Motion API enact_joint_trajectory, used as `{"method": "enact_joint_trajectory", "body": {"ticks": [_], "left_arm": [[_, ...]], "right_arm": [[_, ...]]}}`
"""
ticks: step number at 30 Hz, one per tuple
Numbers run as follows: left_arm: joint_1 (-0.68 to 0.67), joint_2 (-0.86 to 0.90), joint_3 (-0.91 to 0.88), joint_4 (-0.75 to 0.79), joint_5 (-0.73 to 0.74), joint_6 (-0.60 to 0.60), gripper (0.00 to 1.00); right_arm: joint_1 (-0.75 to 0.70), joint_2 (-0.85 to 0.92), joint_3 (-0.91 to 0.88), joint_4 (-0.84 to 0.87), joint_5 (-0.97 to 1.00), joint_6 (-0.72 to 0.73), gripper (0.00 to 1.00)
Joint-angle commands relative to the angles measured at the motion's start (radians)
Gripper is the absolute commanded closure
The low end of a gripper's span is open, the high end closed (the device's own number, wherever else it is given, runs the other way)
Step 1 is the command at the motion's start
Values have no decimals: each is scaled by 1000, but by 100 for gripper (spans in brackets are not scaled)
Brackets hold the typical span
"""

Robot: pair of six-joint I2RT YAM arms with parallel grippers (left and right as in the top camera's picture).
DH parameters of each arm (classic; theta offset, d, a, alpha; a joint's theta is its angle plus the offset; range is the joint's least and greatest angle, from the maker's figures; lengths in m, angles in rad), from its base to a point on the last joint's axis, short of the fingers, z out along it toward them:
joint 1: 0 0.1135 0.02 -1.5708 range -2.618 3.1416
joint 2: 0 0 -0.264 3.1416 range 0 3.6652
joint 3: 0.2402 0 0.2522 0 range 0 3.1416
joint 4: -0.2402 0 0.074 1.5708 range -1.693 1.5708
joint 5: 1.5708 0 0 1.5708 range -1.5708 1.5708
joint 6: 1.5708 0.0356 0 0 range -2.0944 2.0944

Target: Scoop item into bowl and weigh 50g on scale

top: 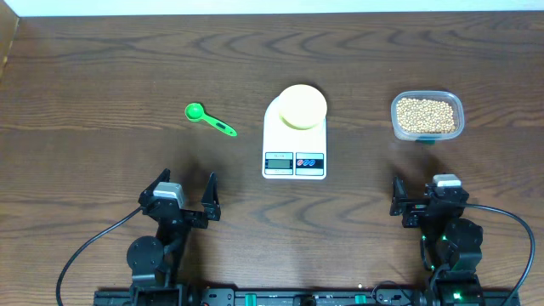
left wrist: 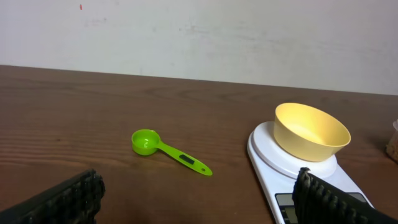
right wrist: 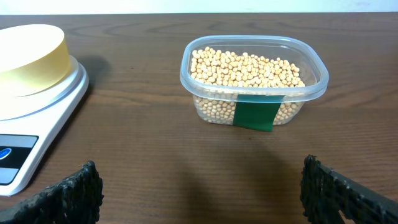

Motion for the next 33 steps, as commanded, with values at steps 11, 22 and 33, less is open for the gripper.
{"method": "enact_joint_trajectory", "body": {"ticks": [11, 22, 33], "left_arm": [[-4, -7, -29, -13, 8, -1, 1], [-4, -7, -29, -13, 8, -1, 1], [-4, -7, -29, -13, 8, -1, 1]], "right_arm": [[10, 0, -3, -3, -5, -2, 1], [10, 0, -3, -3, -5, -2, 1], [10, 0, -3, 0, 66, -87, 1]]}}
